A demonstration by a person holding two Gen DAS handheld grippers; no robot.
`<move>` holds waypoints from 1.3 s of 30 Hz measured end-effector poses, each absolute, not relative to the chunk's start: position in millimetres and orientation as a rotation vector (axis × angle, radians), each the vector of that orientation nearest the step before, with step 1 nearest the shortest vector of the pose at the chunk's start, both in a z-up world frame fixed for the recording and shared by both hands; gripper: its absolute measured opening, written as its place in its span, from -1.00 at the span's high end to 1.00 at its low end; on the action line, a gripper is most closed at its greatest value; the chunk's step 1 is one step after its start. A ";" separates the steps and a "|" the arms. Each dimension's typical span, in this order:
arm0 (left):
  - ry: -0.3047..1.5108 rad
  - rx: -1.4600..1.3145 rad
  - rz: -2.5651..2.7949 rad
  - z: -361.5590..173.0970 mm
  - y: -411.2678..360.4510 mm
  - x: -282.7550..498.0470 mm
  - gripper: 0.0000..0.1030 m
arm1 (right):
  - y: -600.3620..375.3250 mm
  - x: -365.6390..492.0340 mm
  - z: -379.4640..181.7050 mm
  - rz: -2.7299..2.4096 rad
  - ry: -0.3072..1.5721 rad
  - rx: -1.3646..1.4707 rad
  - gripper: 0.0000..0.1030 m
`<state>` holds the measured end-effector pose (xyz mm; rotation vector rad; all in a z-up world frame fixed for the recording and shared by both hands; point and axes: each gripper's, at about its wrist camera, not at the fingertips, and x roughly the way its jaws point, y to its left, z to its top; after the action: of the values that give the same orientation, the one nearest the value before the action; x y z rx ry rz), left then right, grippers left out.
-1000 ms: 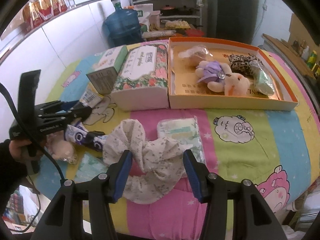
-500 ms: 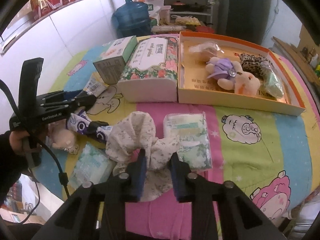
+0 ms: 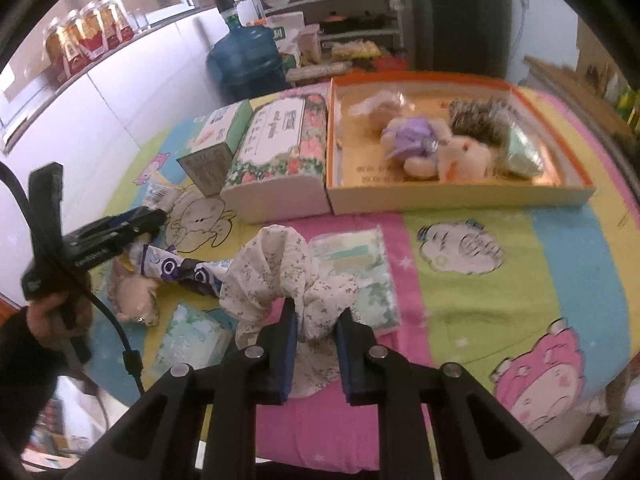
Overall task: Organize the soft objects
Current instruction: 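Grasp the white snack bag with the left tool while the right tool grasps the floral scrunchie, then carry the snack bag with the left tool while the right tool carries the scrunchie to the box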
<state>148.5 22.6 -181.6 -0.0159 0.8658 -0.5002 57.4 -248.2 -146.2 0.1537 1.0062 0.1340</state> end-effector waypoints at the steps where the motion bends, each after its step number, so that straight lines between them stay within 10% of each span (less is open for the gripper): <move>1: 0.853 -0.023 -0.494 -177.2 24.8 146.6 0.15 | -246.7 55.6 -142.7 0.137 0.991 0.144 0.64; 39: 0.625 0.020 -0.604 -60.5 -105.8 75.0 0.15 | -309.6 45.3 -63.1 -0.044 0.736 0.137 0.64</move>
<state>75.0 -105.8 -60.5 0.0200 0.6255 -0.6041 45.3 -309.6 -63.1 0.1374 0.7365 -0.0442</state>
